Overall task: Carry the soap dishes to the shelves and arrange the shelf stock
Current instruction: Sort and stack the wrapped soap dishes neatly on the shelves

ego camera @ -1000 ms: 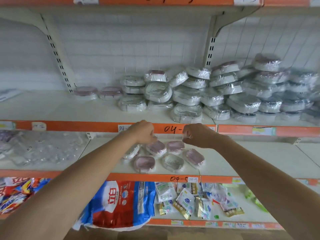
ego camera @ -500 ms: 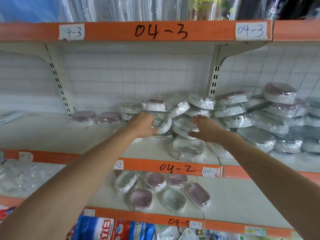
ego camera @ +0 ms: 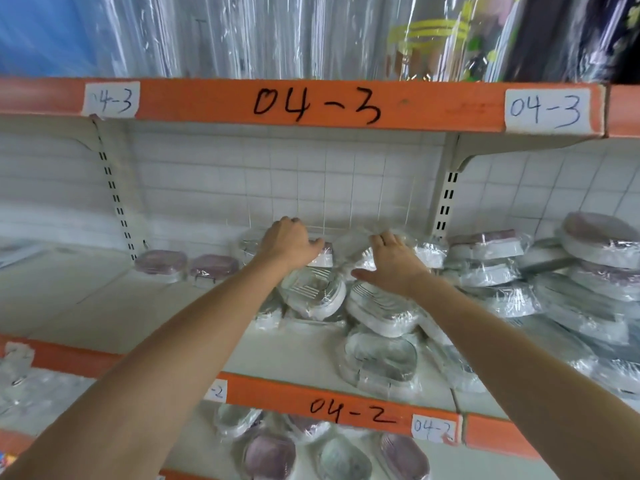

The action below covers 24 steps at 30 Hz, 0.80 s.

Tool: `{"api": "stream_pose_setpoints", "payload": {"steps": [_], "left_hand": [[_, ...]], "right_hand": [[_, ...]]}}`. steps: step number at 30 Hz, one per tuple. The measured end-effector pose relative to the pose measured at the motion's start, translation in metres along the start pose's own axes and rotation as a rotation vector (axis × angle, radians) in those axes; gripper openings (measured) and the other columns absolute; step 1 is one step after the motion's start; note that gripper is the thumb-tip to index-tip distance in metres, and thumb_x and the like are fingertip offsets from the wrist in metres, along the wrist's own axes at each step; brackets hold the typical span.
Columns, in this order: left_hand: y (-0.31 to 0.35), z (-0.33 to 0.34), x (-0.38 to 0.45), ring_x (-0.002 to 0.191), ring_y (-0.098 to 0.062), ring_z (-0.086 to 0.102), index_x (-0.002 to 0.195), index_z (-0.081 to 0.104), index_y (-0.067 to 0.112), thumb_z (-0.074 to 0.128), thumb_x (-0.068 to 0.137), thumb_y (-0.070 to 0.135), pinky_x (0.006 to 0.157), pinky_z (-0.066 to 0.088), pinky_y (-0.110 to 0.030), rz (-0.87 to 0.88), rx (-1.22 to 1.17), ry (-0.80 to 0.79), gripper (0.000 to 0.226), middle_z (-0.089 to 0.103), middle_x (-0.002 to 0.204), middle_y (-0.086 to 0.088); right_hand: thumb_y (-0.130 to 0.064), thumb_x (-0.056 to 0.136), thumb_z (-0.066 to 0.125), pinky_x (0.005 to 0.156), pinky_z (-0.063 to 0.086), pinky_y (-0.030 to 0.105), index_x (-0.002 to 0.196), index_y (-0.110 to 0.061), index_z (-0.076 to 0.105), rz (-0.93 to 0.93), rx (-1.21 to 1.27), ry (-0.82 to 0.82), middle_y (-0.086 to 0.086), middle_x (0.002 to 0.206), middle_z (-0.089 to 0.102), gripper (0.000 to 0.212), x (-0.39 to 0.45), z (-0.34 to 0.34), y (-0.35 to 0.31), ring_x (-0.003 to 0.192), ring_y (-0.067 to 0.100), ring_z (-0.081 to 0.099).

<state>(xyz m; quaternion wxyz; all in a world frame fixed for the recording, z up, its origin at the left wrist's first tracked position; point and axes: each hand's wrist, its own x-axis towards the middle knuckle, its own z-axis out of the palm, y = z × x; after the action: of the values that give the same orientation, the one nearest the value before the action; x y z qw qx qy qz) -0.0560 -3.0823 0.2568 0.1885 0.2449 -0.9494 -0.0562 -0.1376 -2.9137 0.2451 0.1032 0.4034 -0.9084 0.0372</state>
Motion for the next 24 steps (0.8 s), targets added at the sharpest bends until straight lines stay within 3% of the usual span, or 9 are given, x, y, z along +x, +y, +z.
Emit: {"api": "stream_pose_setpoints", "payload": {"steps": [4,12,17,20,24], "left_hand": [[-0.002,0.012,0.024,0.103,-0.032,0.059,0.094,0.063,0.001,0.048,0.091,0.057,0.074,0.042,-0.03,-0.031,0.027,-0.108,0.057,0.063,0.112,-0.017],[0.0,0.028,0.06,0.116,-0.031,0.055,0.116,0.062,0.007,0.035,0.081,0.081,0.089,0.045,-0.034,-0.085,0.083,-0.332,0.087,0.057,0.13,-0.013],[0.006,0.037,0.071,0.131,-0.032,0.045,0.141,0.045,0.018,0.036,0.063,0.095,0.101,0.041,-0.039,-0.13,0.098,-0.431,0.111,0.042,0.148,-0.011],[0.008,0.037,0.077,0.132,-0.031,0.043,0.143,0.043,0.023,0.051,0.058,0.091,0.1,0.041,-0.037,-0.131,0.093,-0.498,0.109,0.039,0.15,-0.01],[0.007,0.037,0.085,0.134,-0.03,0.04,0.145,0.04,0.019,0.062,0.072,0.072,0.106,0.037,-0.036,-0.128,-0.026,-0.588,0.093,0.035,0.152,-0.01]], "right_hand": [[-0.06,0.088,0.05,0.109,0.028,0.039,0.143,-0.003,0.024,0.044,-0.016,-0.028,0.014,0.143,0.028,0.083,0.017,0.01,-0.006,0.134,0.03,0.027],[-0.063,0.081,0.059,0.113,0.025,0.039,0.146,0.0,0.012,0.207,0.027,-0.095,0.016,0.145,0.025,0.101,0.055,0.025,-0.014,0.135,0.032,0.024],[-0.067,0.076,0.06,0.113,0.025,0.038,0.145,0.003,0.01,0.271,-0.002,-0.115,0.016,0.148,0.023,0.111,0.065,0.028,-0.016,0.137,0.031,0.021],[-0.074,0.072,0.059,0.116,0.022,0.039,0.147,0.003,0.004,0.302,-0.022,-0.128,0.016,0.152,0.019,0.121,0.067,0.03,-0.013,0.14,0.033,0.018],[-0.074,0.069,0.061,0.114,0.023,0.037,0.146,0.002,0.008,0.305,-0.006,-0.107,0.015,0.15,0.024,0.121,0.068,0.032,-0.01,0.138,0.031,0.022]]}}
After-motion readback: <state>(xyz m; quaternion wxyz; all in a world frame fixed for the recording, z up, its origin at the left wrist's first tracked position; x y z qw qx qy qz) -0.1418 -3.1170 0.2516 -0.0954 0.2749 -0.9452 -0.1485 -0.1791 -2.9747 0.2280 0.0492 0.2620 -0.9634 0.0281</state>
